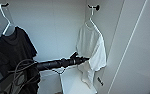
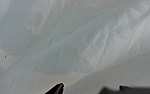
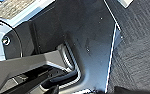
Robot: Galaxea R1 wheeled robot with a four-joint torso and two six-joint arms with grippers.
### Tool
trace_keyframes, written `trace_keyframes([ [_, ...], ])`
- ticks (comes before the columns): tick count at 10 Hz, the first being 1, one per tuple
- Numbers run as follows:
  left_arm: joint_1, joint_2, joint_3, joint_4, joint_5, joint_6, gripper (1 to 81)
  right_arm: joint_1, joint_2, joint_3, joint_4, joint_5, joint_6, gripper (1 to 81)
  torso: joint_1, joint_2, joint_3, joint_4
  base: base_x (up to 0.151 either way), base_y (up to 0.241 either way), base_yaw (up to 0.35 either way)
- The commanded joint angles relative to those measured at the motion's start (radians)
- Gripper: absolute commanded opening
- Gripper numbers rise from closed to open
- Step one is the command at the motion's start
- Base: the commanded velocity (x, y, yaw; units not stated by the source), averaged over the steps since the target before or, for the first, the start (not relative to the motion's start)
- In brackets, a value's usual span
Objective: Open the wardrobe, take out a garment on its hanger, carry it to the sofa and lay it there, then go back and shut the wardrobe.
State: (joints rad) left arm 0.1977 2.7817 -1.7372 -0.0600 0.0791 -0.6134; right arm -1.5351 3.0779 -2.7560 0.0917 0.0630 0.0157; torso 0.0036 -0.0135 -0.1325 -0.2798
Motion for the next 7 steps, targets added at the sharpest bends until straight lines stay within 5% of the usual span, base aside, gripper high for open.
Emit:
trace_keyframes([
  [1, -0.261, 0.009, -0.011, -0.007, -0.012, -0.107, 81.1, 0.026, 0.0, 0.004, 0.01, -0.054, -0.002, 81.1, 0.0, 0.0, 0.0, 0.0, 0.0, 0.0, 0.0],
  [7, -0.425, 0.059, -0.084, -0.02, 0.005, -0.195, 81.1, 0.023, -0.002, 0.007, 0.01, -0.054, -0.002, 81.1, 0.0, 0.0, 0.0, 0.0, 0.0, 0.0, 0.0],
])
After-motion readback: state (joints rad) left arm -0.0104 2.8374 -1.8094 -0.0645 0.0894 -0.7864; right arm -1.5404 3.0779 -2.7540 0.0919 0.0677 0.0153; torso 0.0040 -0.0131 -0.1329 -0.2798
